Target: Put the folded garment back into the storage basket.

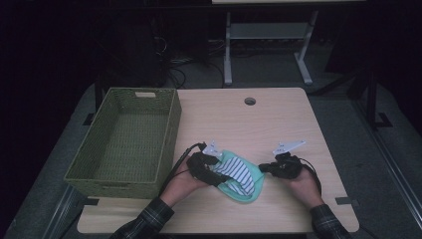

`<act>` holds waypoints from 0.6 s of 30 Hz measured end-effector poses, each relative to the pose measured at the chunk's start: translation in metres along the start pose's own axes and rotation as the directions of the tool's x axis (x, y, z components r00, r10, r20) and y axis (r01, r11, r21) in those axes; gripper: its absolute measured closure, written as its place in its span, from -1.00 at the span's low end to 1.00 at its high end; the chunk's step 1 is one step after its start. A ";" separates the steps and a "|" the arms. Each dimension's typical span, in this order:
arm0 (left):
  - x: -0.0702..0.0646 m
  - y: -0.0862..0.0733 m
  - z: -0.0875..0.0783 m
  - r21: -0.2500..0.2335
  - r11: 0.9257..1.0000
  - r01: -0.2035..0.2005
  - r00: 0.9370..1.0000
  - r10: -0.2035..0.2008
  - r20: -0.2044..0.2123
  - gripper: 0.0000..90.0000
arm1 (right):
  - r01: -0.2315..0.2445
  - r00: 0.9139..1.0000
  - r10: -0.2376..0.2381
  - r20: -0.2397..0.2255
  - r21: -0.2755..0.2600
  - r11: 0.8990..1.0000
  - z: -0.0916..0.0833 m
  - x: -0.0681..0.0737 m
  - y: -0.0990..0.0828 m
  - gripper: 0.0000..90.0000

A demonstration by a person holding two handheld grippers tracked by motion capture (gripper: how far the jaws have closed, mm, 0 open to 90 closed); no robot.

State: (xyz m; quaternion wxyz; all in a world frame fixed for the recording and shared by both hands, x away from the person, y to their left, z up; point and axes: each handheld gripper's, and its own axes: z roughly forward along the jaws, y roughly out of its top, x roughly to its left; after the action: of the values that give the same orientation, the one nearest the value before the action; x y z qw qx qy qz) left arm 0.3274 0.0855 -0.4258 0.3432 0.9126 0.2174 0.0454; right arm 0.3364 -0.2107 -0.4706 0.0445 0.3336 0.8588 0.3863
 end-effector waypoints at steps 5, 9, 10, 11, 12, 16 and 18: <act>-0.004 -0.003 -0.005 0.010 1.000 -0.014 1.000 0.014 0.008 -0.44 | 0.034 0.999 -0.034 -0.036 0.006 0.999 0.003 0.017 -0.002 1.00; -0.005 -0.006 -0.007 0.024 1.000 -0.015 1.000 0.014 0.011 -0.45 | 0.056 0.996 -0.055 -0.069 0.010 0.998 0.005 0.031 -0.003 1.00; -0.006 -0.007 -0.007 0.028 0.999 -0.015 1.000 0.015 0.009 -0.46 | 0.057 0.996 -0.055 -0.076 0.015 0.998 0.005 0.035 -0.003 1.00; -0.007 -0.008 -0.007 0.032 0.999 -0.017 1.000 0.017 0.008 -0.46 | 0.065 0.995 -0.064 -0.082 0.014 0.998 0.006 0.038 -0.004 1.00; -0.007 -0.010 -0.007 0.039 0.999 -0.017 1.000 0.017 0.009 -0.47 | 0.065 0.994 -0.063 -0.089 0.017 0.998 0.006 0.042 -0.004 1.00; -0.010 -0.015 -0.003 0.086 0.995 -0.042 0.999 0.042 -0.005 -0.52 | 0.070 0.995 -0.069 -0.074 0.000 0.998 0.003 0.043 -0.004 1.00; -0.011 -0.017 -0.001 0.106 0.993 -0.057 0.998 0.058 -0.006 -0.54 | 0.054 0.997 -0.055 -0.059 -0.014 0.998 -0.001 0.038 -0.005 0.99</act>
State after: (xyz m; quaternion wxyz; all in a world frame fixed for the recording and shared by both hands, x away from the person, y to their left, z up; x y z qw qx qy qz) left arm 0.3113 0.0928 -0.4354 0.2918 0.9352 0.1948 0.0480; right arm 0.3042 -0.1907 -0.4667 0.0316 0.2984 0.8660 0.4000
